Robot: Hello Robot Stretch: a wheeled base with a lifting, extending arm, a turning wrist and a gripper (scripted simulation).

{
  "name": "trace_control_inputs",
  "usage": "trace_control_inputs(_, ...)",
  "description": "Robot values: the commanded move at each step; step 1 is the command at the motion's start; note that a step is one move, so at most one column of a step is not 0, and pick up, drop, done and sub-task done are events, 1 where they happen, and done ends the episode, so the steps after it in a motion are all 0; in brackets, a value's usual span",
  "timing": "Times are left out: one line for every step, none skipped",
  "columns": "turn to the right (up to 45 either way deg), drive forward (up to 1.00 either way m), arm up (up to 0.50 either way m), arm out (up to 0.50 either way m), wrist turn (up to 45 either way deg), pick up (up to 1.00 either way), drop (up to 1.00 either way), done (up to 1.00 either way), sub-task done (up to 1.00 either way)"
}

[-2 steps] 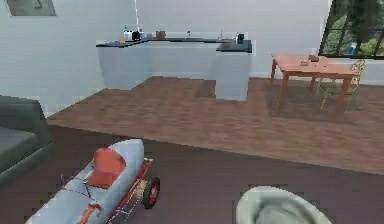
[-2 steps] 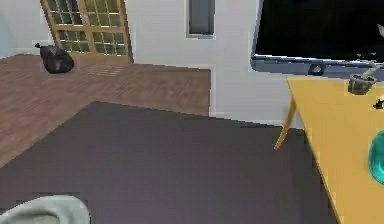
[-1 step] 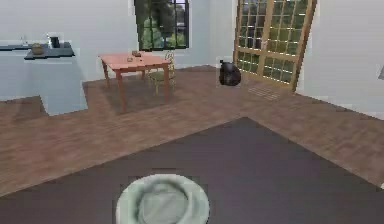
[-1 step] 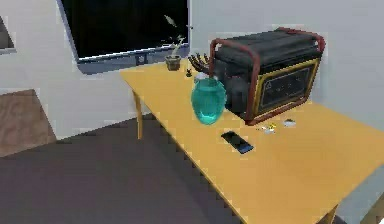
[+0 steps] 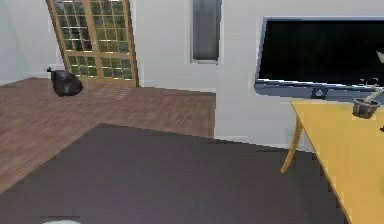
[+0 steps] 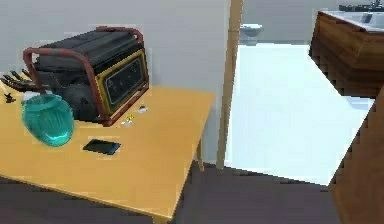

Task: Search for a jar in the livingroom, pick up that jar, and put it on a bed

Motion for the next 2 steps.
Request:
trace_control_inputs(12.0, 0.00, 0.00, 0.00, 0.0, 0.00, 0.00, 0.00, 0.00)
trace_control_inputs(0.0, 0.90, 0.00, 0.00, 0.0, 0.00, 0.00, 0.00, 0.00)
